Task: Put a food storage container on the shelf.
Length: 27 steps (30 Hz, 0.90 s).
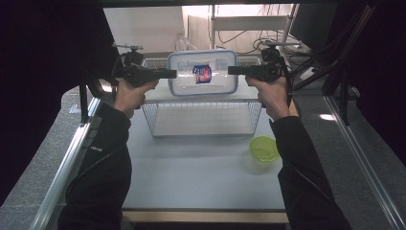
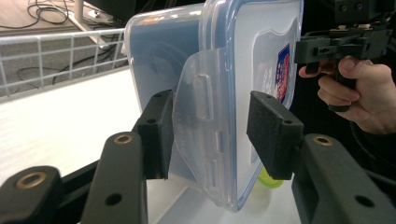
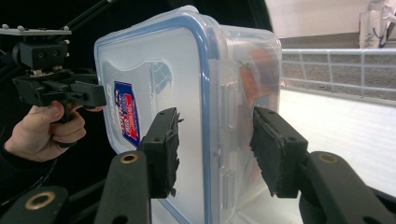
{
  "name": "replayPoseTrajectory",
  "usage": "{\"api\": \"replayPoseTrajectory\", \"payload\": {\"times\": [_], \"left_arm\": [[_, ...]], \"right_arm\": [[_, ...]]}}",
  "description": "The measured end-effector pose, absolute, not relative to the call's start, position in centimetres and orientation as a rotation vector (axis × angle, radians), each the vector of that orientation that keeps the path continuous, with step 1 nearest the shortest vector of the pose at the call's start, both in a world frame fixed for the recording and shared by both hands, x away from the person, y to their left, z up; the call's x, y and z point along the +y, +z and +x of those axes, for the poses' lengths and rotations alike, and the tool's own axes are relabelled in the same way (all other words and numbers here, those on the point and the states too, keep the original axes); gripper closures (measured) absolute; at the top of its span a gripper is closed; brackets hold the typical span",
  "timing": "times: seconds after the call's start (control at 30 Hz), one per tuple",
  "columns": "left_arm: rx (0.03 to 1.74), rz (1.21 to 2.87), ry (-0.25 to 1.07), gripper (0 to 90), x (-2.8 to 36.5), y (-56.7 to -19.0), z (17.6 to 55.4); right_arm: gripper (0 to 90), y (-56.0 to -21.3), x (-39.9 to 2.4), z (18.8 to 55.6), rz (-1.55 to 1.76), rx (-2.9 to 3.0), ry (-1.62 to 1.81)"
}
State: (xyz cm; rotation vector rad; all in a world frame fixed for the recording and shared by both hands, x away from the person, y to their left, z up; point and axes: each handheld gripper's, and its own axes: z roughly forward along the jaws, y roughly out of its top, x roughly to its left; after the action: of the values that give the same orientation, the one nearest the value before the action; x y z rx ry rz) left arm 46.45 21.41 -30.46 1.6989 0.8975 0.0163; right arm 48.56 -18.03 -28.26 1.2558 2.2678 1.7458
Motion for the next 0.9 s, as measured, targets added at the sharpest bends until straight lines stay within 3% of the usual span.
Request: {"api": "replayPoseTrajectory", "payload": {"times": [0.53, 0.9], "left_arm": [[0.957, 1.688, 0.019, 51.0, 22.0, -31.6, 48.0], [0.998, 1.673, 0.111, 40.8, 21.3, -32.1, 48.4]], "right_arm": [[51.3, -30.0, -17.2, 51.1, 1.322, 2.273, 1.762], [50.0, -30.1, -15.8, 50.6, 1.251, 2.247, 1.573]]}}
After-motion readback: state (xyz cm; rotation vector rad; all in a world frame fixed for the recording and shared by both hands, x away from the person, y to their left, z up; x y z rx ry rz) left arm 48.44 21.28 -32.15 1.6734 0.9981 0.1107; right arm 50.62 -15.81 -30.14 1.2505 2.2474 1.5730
